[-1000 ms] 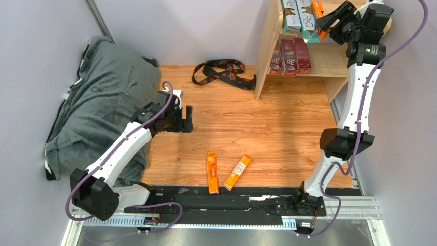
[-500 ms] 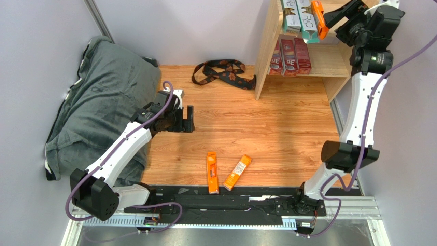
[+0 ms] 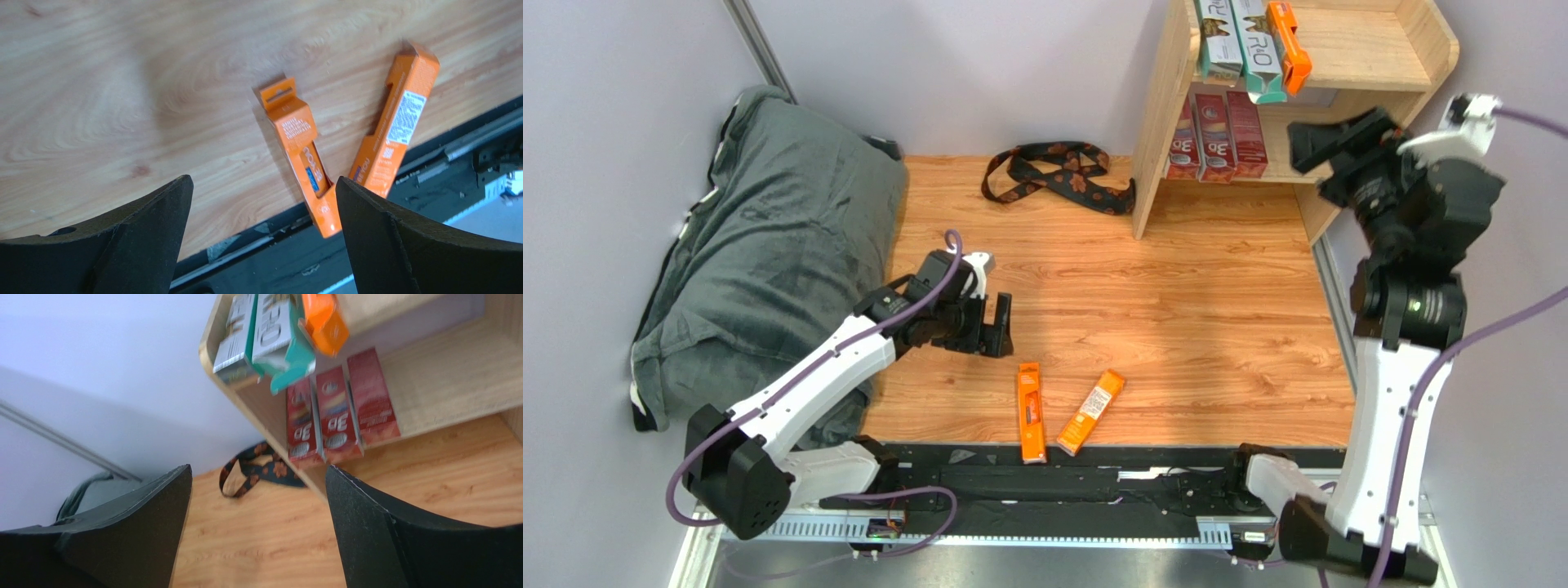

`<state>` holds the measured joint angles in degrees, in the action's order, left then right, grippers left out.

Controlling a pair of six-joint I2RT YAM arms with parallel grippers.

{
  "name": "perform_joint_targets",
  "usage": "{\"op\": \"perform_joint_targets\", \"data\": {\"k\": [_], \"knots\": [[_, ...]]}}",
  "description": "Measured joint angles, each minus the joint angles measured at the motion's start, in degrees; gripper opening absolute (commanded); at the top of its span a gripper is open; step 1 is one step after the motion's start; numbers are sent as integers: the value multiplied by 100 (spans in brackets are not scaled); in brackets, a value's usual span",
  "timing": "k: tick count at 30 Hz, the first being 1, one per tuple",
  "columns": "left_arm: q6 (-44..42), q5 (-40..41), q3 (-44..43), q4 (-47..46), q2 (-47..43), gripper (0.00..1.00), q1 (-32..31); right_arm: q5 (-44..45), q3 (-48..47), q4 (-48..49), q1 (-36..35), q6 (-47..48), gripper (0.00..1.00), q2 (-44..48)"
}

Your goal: Place and organize the toothpastes onto the shelf

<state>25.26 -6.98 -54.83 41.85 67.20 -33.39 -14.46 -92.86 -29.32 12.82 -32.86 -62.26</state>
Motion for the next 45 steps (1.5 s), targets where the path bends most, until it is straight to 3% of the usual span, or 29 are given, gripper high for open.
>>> {"op": "perform_joint_targets", "data": {"k": [11,22,40,45], "knots": [[837,-160,654,-162,-638,96,-737,-105,2546,-695,-896,-17,84,2308],[1333,-195,927,-546,-214,95,-1408,-177,4955,-1327,-1467,-387,83,3672],[1475,269,844,-1056,1832,81,-1956,-321,5366,-1589,-1543,-507,82,3926],[1499,339,614,-1213,2153,69,-2070,-339,5366,-1587,-1576,-518,82,3910]]}}
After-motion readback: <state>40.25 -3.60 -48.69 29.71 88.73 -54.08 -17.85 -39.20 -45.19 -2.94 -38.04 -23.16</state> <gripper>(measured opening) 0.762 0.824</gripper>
